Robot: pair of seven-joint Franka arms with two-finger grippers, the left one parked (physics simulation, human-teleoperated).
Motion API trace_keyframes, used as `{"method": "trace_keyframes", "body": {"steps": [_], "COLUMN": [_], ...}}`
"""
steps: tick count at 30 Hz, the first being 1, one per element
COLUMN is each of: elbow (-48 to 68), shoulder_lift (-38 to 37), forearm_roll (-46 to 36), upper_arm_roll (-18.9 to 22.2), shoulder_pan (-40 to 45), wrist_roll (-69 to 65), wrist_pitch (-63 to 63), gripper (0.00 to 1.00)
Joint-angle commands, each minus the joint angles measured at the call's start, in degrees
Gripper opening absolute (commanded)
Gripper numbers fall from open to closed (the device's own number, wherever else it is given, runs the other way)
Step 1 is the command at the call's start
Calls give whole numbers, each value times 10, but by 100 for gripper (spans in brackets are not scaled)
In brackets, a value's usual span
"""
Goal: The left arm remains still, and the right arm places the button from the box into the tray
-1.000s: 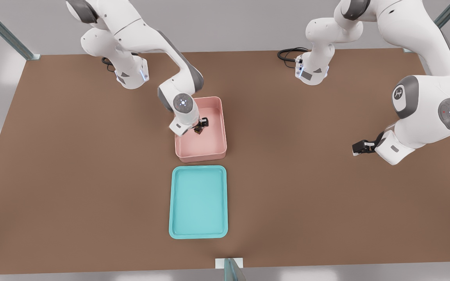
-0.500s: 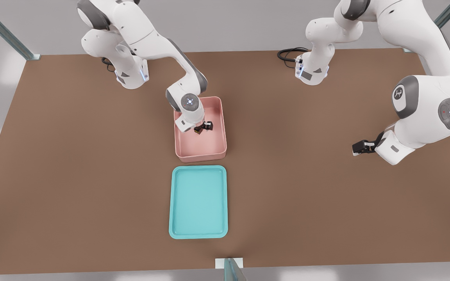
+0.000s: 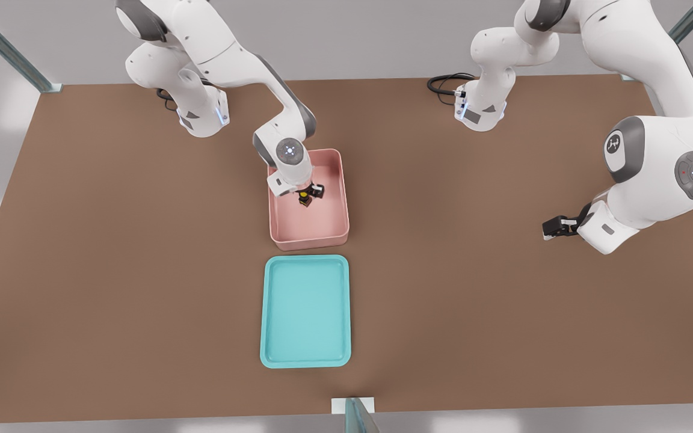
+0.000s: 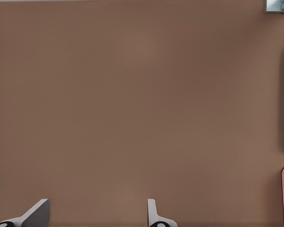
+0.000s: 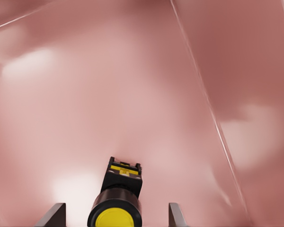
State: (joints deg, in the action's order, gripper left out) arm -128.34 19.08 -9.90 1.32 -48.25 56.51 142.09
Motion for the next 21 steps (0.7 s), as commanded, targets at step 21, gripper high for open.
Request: {"method": "trace_keyframes", "body": {"steps": [21], "elbow": [5], "shoulder_lift": [-39], "forearm_roll": [0], "upper_arm_roll": [3], "shoulder_pan": [5], "wrist_roll": [47], "wrist_pitch": [-23], "gripper": [43]}}
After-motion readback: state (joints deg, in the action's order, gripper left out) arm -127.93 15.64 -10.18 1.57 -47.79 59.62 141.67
